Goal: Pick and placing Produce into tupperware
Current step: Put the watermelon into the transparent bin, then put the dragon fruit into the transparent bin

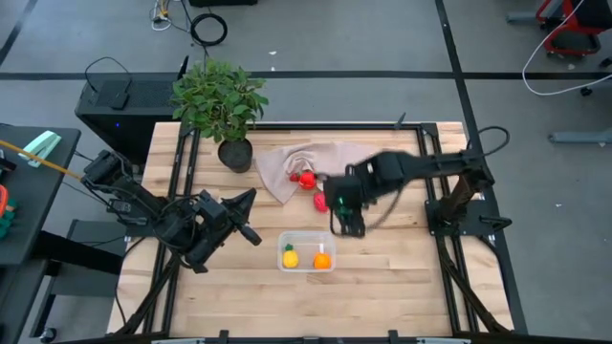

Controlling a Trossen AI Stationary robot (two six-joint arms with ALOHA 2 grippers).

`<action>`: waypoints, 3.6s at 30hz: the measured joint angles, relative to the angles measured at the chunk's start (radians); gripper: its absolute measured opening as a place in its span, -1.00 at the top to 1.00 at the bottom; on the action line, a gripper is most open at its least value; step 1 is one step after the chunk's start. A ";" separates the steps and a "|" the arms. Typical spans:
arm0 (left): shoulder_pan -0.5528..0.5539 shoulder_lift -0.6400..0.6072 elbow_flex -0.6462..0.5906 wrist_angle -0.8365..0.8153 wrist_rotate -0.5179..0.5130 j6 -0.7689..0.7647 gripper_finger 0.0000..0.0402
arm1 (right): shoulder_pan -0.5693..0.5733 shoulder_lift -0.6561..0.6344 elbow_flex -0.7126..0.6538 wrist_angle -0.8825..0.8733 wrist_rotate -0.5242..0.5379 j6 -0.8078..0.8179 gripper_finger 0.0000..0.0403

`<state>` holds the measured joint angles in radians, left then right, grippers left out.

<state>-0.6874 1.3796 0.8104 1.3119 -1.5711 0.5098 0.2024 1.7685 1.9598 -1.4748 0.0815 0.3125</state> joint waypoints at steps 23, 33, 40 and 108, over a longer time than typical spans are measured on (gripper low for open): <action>-0.170 -0.002 0.201 0.001 0.000 0.313 0.85 | 0.173 0.126 0.002 0.115 -0.130 0.173 -0.44; -0.170 -0.028 0.223 0.003 0.000 0.363 0.80 | 0.073 0.212 0.074 0.164 -0.230 0.098 -0.45; -0.169 -0.049 0.224 0.006 0.000 0.375 0.78 | 0.034 0.344 0.270 0.125 -0.218 0.050 -0.45; -0.216 -0.067 0.223 0.003 0.000 0.395 0.68 | 0.050 0.561 0.208 0.239 -0.184 0.165 -0.78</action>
<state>-0.9031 1.3125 1.0332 1.3151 -1.5711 0.9043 0.2520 2.3299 2.1681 -1.2362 -0.1025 0.4775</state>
